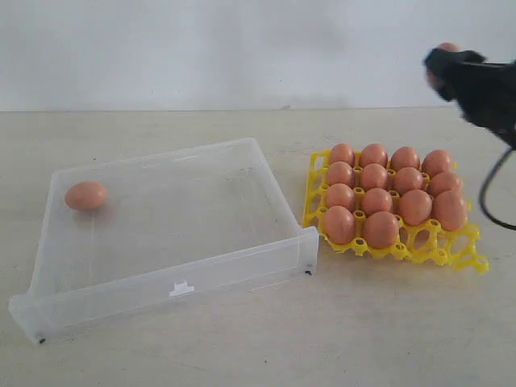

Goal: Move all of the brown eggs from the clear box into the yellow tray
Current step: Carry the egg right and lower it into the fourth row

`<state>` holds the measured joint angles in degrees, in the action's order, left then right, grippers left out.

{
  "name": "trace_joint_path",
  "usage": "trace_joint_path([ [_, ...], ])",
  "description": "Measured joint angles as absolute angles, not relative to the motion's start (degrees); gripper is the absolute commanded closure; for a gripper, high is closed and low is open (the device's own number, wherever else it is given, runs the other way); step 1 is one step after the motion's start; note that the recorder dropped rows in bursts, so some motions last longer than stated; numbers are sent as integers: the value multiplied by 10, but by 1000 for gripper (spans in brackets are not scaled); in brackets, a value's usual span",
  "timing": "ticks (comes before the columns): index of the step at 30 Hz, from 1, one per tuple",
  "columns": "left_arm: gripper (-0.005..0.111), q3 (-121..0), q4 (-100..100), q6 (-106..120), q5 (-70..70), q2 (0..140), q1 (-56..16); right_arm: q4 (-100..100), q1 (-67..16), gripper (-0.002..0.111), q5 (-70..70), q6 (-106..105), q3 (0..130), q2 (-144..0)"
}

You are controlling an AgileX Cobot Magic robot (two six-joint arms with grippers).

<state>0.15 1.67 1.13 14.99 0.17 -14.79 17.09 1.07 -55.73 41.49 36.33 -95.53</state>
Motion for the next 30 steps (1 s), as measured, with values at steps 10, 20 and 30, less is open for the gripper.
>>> trace_joint_path([
  [10, 111, 1, 17, 11, 150, 2, -148, 745, 237, 109, -685, 623, 340, -978],
  [20, 111, 1, 17, 11, 150, 2, -148, 839, 173, 109, -597, 608, 349, -1036],
  [30, 111, 1, 17, 11, 150, 2, -148, 843, 123, 109, -518, 600, 352, -1037],
])
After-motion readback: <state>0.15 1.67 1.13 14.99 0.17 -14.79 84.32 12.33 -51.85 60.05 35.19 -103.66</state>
